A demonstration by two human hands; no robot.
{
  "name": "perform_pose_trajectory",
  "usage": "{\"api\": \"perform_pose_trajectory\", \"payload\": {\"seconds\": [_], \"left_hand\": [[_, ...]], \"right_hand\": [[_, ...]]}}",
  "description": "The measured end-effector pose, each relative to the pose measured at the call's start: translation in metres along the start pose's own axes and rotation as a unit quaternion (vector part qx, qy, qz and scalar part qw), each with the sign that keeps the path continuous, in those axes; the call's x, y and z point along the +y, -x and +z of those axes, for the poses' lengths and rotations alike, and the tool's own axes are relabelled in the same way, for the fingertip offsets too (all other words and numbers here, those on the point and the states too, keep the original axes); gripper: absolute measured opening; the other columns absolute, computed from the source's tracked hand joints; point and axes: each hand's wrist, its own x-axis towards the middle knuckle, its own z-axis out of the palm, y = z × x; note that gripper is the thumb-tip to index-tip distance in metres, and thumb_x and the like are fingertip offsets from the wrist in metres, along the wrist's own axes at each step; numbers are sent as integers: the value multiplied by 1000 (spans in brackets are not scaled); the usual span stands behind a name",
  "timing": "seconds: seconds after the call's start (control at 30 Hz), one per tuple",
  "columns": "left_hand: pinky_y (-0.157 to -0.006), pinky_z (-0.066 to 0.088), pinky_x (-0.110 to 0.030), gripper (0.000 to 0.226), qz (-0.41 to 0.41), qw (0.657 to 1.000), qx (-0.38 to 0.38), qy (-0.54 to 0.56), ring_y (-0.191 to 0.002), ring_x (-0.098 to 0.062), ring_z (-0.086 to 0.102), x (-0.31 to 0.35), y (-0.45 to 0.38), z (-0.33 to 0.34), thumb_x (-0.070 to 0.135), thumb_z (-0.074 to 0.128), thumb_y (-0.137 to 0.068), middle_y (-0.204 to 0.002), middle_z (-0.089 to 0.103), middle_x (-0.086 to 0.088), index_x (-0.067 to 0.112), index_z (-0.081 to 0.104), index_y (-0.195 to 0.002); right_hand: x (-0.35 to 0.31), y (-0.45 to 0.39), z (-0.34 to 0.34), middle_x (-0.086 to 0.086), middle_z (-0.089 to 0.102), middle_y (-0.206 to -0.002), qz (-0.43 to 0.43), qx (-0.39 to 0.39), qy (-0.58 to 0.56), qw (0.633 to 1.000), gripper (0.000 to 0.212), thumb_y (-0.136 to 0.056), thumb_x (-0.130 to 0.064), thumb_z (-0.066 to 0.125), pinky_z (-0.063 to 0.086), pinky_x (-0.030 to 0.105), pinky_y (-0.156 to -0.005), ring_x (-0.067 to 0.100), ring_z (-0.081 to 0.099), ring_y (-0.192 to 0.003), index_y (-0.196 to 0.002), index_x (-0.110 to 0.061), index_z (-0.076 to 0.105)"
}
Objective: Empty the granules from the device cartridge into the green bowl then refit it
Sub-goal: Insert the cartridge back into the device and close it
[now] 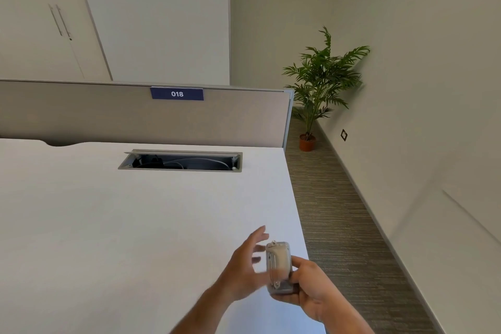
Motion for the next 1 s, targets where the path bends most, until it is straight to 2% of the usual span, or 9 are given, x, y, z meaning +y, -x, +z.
{"api": "perform_pose_trajectory", "payload": {"seconds": [0.1, 0.13, 0.23, 0.3, 0.37, 0.5, 0.63, 0.83, 1.0], "left_hand": [[-85, 61, -36, 32, -108, 978, 45, 174, -97, -18, 70, 6, 2, -1, 42, 54, -100, -124, 65, -5, 23, 59, -125], [-83, 61, -41, 25, -131, 970, 41, 199, -89, -22, 71, 8, 2, 0, 33, 49, -104, -117, 69, -12, 18, 64, -118], [-81, 64, -44, 19, -150, 968, -2, 203, -84, -24, 75, 8, 6, 4, 17, 55, -102, -106, 75, -14, 16, 71, -111], [-79, 64, -43, 19, -156, 965, -7, 210, -88, -22, 76, 6, 5, 6, 12, 61, -98, -104, 75, -11, 17, 69, -115], [-77, 65, -44, 21, -160, 964, -7, 213, -86, -23, 76, 6, 5, 6, 11, 65, -96, -102, 73, -8, 18, 69, -115], [-76, 65, -46, 21, -159, 970, 15, 181, -79, -22, 76, 5, 2, 8, 3, 67, -91, -95, 72, -6, 16, 71, -107], [-73, 65, -41, 21, -166, 969, 24, 184, -72, -17, 74, 5, 1, 9, 0, 66, -91, -91, 71, -5, 14, 71, -107], [-64, 62, -35, 23, -178, 968, 22, 175, -59, -14, 67, 7, -3, 10, -4, 61, -91, -90, 68, -3, 14, 68, -103], [-63, 62, -35, 27, -183, 968, 19, 172, -68, -18, 69, 1, -4, 12, -4, 63, -89, -97, 67, -6, 16, 68, -106]], "right_hand": [[-1, 0, 3, 35, 71, -109, 4, 3, -21, 1000, 51, -86, 19, 31, 62, 52, -78, 43, 69, -89, -112, -4, 68], [-1, 0, 4, 35, 71, -109, 3, 6, -23, 1000, 51, -86, 19, 31, 62, 53, -80, 43, 70, -89, -111, -5, 68], [-1, -2, 5, 32, 76, -99, 2, 20, -20, 1000, 49, -86, 19, 33, 59, 56, -87, 44, 74, -92, -110, -6, 68], [0, -5, 5, 31, 76, -99, 9, 29, -25, 999, 48, -86, 18, 34, 62, 52, -80, 45, 74, -95, -112, -4, 68], [2, -6, 4, 29, 77, -98, 17, 39, -20, 999, 46, -85, 17, 37, 63, 45, -71, 41, 76, -89, -110, -4, 69], [3, -7, 1, 21, 79, -90, 14, 59, 30, 998, 44, -81, 15, 44, 62, 42, -73, 34, 73, -86, -102, -6, 76], [3, -7, -1, 20, 77, -77, 13, 63, 35, 997, 38, -81, 18, 45, 59, 37, -64, 31, 71, -73, -93, 0, 77], [7, -9, 0, 22, 78, -77, 9, 67, 54, 996, 34, -79, 18, 50, 61, 40, -66, 31, 73, -69, -99, 4, 75], [-1, -5, 1, 25, 78, -92, -20, 55, 85, 995, 44, -85, 11, 49, 62, 42, -65, 37, 76, -78, -114, -20, 64]]}}
